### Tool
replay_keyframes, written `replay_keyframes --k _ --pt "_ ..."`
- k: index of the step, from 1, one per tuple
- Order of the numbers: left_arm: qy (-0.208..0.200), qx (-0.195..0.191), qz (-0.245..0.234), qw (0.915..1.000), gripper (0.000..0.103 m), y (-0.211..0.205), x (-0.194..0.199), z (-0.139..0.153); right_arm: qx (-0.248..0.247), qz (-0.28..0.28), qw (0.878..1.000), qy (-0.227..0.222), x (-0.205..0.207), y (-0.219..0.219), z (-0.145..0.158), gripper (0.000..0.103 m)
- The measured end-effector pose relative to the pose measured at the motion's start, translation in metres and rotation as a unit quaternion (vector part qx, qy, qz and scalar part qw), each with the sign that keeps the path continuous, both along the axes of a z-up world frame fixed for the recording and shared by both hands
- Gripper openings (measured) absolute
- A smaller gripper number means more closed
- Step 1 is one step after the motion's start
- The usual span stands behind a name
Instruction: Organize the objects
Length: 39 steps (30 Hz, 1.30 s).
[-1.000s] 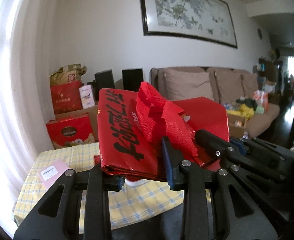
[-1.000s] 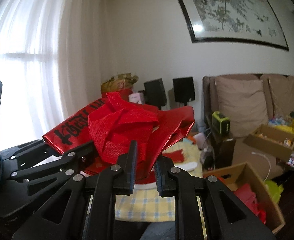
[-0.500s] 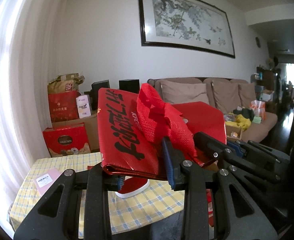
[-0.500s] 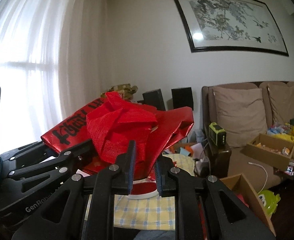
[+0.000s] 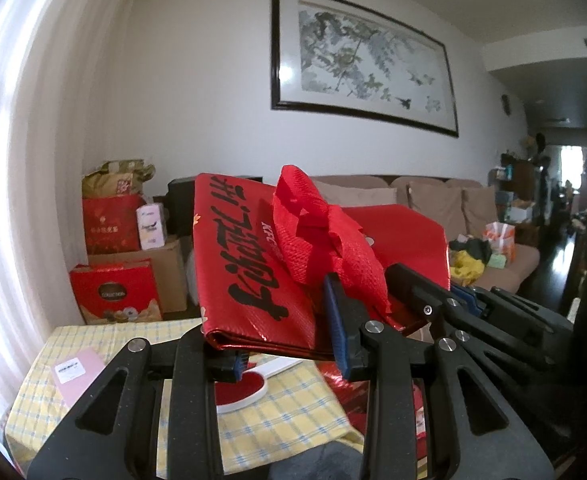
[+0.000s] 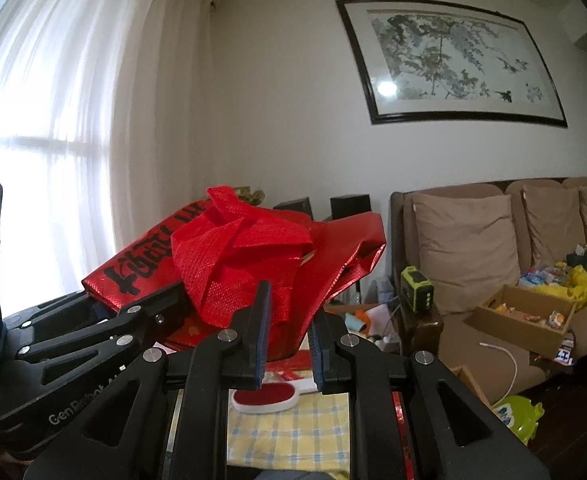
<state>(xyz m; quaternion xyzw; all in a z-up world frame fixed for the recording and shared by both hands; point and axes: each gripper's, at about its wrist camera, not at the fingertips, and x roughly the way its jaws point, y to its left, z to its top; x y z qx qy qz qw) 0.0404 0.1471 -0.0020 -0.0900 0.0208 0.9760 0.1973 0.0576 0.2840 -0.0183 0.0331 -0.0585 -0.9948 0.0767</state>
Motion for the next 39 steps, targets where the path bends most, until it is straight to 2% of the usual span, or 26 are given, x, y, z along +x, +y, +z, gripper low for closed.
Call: replay_keyframes --k 11,39 --pt "0.017 0.002 -0.014 0.9997 0.030 0.016 0.003 0.015 0.005 -0.017 1.000 0.018 0.014 0.012 0.016 0.016" --pt "0.015 0.001 -0.044 0.9989 0.030 0.046 0.003 0.020 -0.002 -0.049 0.999 0.022 0.019 0.035 0.026 0.016"
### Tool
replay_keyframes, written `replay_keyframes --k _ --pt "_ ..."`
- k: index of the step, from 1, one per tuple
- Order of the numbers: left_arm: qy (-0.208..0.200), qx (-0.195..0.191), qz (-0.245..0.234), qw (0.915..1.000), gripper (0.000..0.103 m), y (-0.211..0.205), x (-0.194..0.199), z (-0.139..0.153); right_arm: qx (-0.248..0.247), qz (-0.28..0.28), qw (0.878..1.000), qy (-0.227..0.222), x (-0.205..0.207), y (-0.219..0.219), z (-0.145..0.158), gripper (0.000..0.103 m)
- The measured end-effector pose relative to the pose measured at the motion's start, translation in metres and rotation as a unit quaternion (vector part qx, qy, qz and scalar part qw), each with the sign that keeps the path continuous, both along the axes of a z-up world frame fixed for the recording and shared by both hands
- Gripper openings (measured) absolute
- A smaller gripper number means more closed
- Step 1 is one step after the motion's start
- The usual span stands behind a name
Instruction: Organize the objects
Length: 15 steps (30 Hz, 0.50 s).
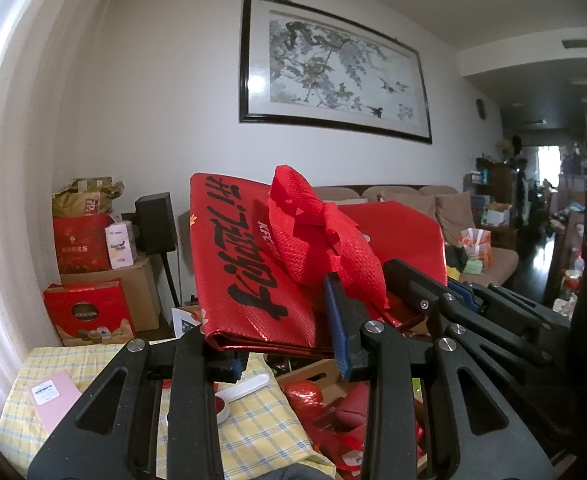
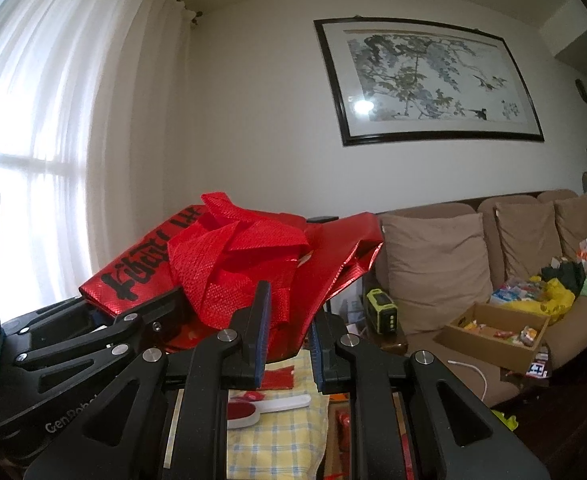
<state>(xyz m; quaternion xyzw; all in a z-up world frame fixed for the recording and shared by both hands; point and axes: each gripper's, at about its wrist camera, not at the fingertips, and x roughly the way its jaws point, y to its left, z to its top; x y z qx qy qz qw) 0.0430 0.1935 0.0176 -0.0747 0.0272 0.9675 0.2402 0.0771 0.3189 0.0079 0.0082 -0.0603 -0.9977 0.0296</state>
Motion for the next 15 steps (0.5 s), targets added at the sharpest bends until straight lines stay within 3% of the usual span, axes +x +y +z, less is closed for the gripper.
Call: replay_keyframes --k 15 --pt "-0.005 -0.003 -0.015 0.9999 0.031 0.010 -0.003 0.001 -0.001 -0.010 1.000 -0.006 0.000 0.010 0.003 0.016"
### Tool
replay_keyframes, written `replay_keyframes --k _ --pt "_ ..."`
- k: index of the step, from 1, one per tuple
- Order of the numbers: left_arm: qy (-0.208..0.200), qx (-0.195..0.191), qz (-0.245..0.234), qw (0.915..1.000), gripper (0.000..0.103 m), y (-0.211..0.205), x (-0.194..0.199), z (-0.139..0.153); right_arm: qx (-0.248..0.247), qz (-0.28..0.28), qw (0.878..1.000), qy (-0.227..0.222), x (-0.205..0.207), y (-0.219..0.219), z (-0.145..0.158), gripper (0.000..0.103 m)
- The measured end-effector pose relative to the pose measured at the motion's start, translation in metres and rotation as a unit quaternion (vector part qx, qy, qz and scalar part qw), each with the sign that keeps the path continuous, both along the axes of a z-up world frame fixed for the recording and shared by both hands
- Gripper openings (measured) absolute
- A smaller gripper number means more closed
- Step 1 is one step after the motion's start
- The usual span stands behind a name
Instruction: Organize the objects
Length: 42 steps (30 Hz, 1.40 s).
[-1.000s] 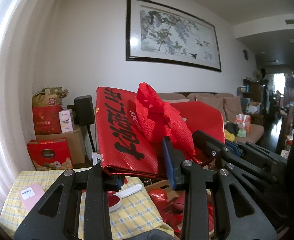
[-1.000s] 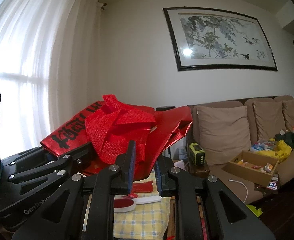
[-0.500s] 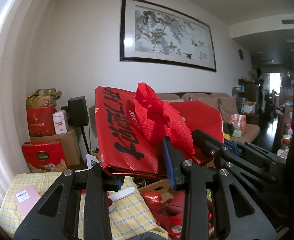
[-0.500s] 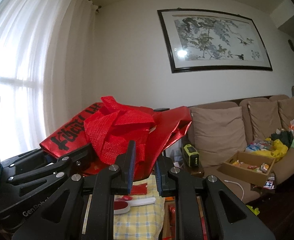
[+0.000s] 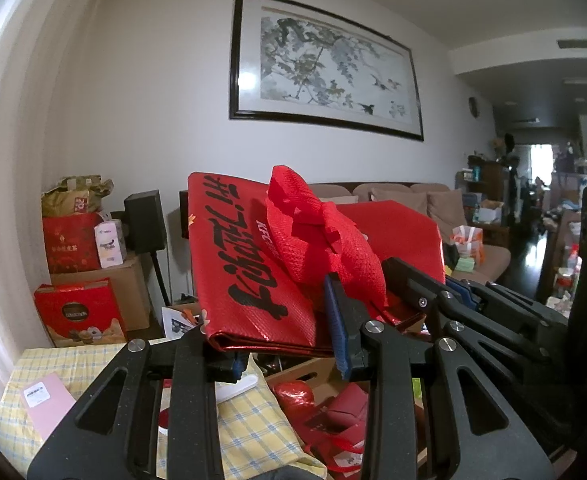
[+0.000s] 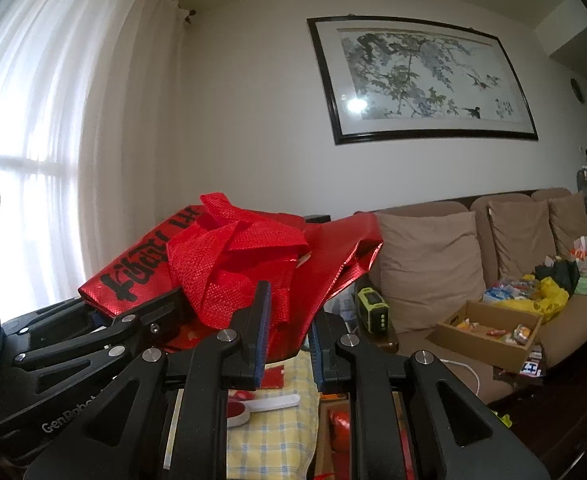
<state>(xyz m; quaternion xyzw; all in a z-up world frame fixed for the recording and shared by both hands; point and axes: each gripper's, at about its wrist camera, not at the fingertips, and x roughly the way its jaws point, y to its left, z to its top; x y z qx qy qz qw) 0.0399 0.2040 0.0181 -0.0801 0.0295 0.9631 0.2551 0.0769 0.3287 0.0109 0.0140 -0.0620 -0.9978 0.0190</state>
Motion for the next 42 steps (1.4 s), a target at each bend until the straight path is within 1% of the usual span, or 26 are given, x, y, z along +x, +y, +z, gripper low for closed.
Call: replay_keyframes --k 22,31,35,42 --pt "-0.003 -0.003 -0.018 0.9998 0.031 0.022 -0.004 0.001 -0.004 -0.022 1.000 -0.006 -0.002 0.013 0.004 0.017" --pt "-0.020 0.000 -0.026 0.9995 0.031 0.027 -0.009 0.000 -0.007 -0.028 0.999 -0.014 -0.004 0.018 0.002 0.017" --pt "-0.035 0.008 -0.031 0.9989 0.031 0.024 -0.013 -0.002 -0.009 -0.027 0.999 -0.018 -0.006 0.019 0.001 0.017" --pt "-0.043 0.006 -0.030 0.9986 0.031 0.027 -0.017 -0.006 -0.008 -0.027 0.999 -0.027 -0.011 0.020 -0.002 0.017"
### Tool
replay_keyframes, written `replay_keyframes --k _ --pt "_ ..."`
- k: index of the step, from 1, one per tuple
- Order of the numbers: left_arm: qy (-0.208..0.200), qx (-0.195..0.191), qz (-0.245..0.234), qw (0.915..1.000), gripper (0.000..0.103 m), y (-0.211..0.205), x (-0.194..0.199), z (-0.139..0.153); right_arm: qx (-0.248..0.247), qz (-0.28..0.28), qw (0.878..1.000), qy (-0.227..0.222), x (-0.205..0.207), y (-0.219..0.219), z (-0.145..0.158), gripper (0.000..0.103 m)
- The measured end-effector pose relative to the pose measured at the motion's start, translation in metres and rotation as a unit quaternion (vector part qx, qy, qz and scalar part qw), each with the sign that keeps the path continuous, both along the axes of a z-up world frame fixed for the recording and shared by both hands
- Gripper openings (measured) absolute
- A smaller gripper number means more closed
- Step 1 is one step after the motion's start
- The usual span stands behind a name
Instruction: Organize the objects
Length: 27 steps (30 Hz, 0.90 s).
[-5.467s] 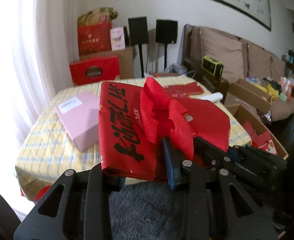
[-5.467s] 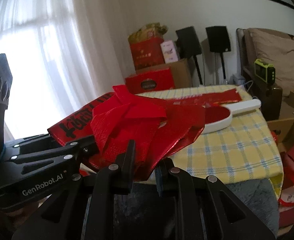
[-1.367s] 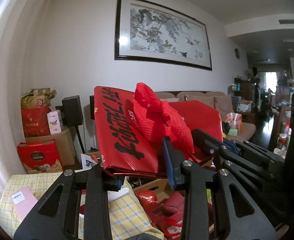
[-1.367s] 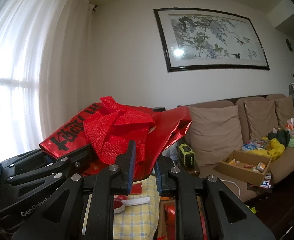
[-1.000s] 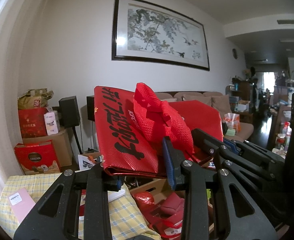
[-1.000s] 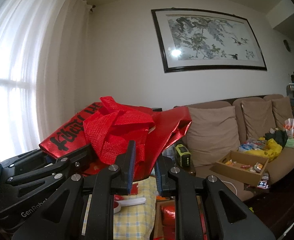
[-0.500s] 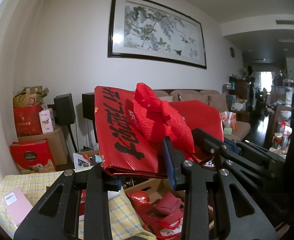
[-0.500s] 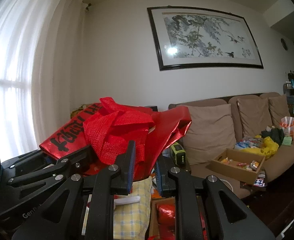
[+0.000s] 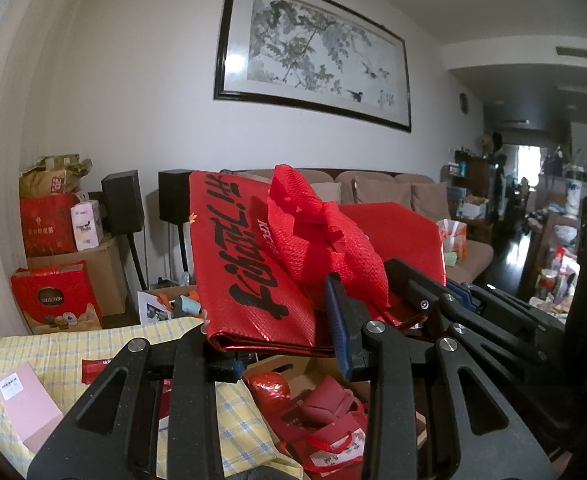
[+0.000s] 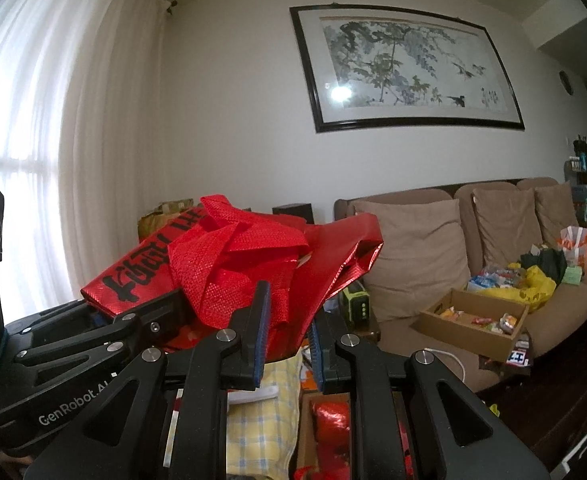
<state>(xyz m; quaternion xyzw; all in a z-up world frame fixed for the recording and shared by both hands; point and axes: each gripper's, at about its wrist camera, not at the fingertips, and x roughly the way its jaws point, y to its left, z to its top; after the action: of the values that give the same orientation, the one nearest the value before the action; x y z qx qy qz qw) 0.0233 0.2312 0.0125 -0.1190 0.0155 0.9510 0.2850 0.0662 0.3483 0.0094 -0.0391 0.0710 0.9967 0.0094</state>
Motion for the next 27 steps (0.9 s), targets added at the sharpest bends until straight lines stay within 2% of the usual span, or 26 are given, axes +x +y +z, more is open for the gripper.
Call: replay_keyframes --k 9,27 --pt "-0.019 -0.003 0.000 0.9998 0.031 0.002 -0.007 -0.006 -0.007 0.004 1.000 -0.019 -0.009 0.006 -0.006 0.016" --pt "-0.029 -0.013 0.004 0.9995 0.031 0.007 -0.012 -0.013 -0.026 0.007 0.999 -0.041 -0.018 0.012 -0.013 0.017"
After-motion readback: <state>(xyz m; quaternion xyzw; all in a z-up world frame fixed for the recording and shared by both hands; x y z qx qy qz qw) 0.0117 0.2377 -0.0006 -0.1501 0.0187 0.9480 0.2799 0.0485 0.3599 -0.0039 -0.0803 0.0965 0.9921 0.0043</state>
